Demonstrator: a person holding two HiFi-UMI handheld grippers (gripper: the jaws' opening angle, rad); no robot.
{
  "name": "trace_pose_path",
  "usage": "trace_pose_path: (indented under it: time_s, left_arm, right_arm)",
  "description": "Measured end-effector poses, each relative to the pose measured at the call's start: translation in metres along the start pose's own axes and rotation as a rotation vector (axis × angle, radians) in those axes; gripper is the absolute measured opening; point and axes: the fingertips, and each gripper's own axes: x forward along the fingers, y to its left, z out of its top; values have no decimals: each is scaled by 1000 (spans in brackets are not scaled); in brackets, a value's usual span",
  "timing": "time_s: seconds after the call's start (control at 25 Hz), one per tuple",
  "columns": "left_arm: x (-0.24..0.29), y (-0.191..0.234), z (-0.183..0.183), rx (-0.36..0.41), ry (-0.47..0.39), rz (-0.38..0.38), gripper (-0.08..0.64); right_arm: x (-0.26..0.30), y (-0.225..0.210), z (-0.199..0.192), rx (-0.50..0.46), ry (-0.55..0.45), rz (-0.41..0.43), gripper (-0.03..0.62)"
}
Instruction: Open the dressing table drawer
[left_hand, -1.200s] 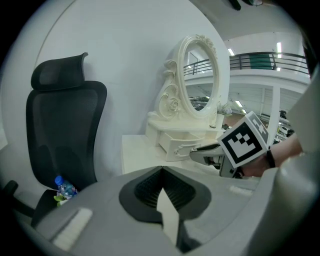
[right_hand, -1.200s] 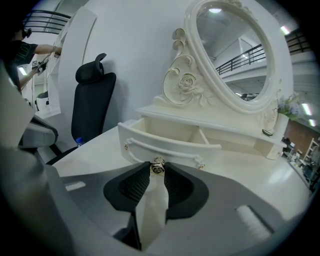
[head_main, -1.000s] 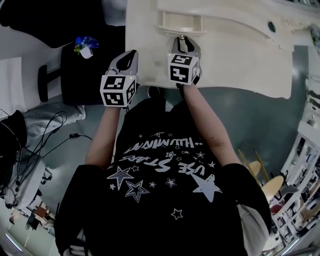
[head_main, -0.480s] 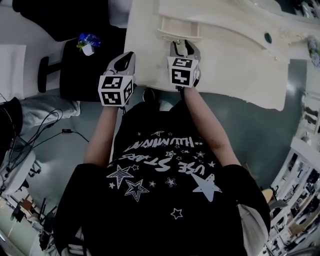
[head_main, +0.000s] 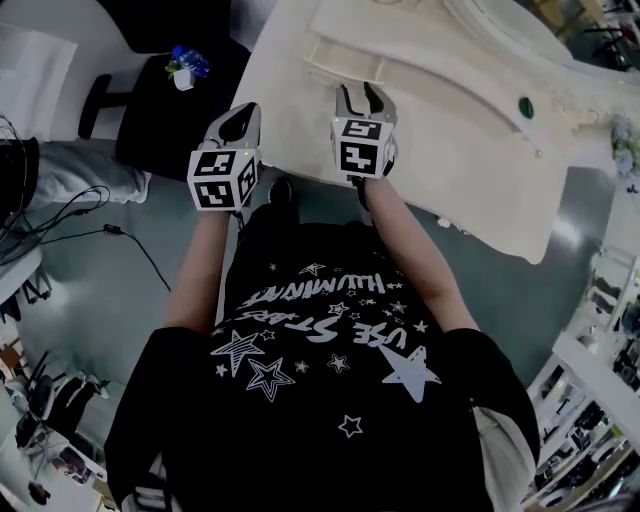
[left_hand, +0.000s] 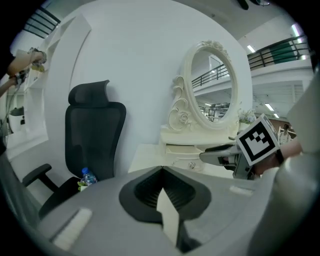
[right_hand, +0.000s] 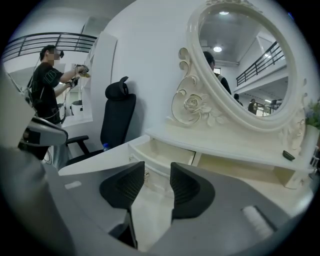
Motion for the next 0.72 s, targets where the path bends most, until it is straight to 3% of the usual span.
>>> trace_pose_path:
  time_s: [0.32, 0.72]
  left_arm:
    - [-32, -49, -16, -45, -41, 129, 2]
    - [-71, -121, -43, -102, -80, 247, 2]
  right_arm:
    - [-30, -19, -1, -61, -69, 102, 29]
    - [-87, -43, -26, -144, -88, 262, 28]
